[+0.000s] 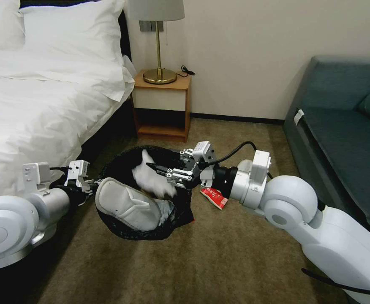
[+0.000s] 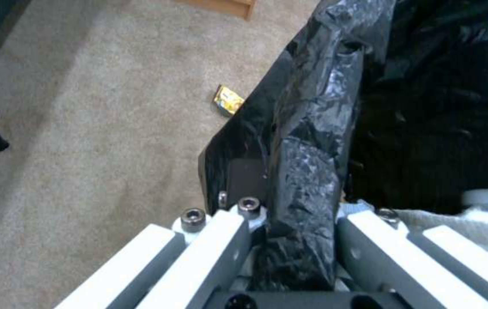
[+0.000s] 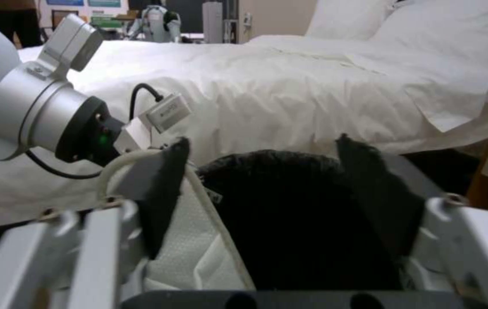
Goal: Pick up the trash bin, then pick up the garbage on the floor and place it into the trash bin.
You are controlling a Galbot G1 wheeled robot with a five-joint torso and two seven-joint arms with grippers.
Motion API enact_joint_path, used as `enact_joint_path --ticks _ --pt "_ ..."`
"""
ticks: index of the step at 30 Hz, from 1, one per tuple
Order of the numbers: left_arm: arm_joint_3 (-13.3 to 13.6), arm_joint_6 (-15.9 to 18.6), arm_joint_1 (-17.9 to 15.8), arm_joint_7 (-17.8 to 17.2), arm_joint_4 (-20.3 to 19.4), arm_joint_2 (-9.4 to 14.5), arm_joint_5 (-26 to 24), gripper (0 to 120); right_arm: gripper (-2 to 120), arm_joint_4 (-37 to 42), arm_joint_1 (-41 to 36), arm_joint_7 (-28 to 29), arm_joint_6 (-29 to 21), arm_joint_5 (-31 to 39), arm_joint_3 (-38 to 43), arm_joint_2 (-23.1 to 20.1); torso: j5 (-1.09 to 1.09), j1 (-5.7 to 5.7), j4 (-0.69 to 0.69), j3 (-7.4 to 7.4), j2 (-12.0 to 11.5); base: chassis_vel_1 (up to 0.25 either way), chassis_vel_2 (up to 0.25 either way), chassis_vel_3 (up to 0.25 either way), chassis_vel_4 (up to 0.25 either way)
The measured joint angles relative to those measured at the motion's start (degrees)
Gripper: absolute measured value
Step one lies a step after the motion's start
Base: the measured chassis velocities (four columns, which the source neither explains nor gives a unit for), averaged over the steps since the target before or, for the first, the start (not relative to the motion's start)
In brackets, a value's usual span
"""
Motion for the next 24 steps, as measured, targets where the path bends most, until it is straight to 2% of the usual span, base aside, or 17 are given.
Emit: enact_joint_path --ticks 2,3,5,8,20,24 --pt "0.0 0.0 0.0 0.0 -0.1 0.0 0.0 1 81 0.0 -0.1 0.0 0.1 0.0 0.2 0.1 0.0 0.0 0.0 0.0 0.0 0.0 0.0 0.0 0.0" --pt "0.0 0.0 0.0 0.0 -0.1 0.0 0.0 1 81 0.0 -0.1 0.0 0.1 0.0 0.2 0.1 0.0 0.0 0.0 0.0 0.0 0.0 0.0 0.0 0.0" --pt "0.0 0.0 -0.2 0.1 -0.1 0.1 0.0 1 92 0.2 -0.1 0.1 0.1 0.1 0.5 0.1 0.0 0.0 0.0 0.0 0.0 0.0 0.0 0.0 0.0" --pt "0.0 0.0 -0.3 0.1 -0.2 0.1 0.0 1 99 0.5 -0.3 0.1 0.1 0.5 1.0 0.1 0.0 0.0 0.0 0.0 0.0 0.0 0.0 0.0 0.0" --pt "-0.2 0.0 -0.1 0.2 -0.5 -0.5 0.1 1 100 1.0 -0.4 2.0 0.9 1.9 4.5 0.3 0.0 0.0 0.0 0.0 0.0 0.0 0.0 0.0 0.0" --pt "-1.0 0.0 -0.6 0.2 0.3 -1.4 0.5 1 100 0.0 -1.6 8.8 3.7 3.2 7.2 0.2 0.0 0.0 0.0 0.0 0.0 0.0 0.0 0.0 0.0"
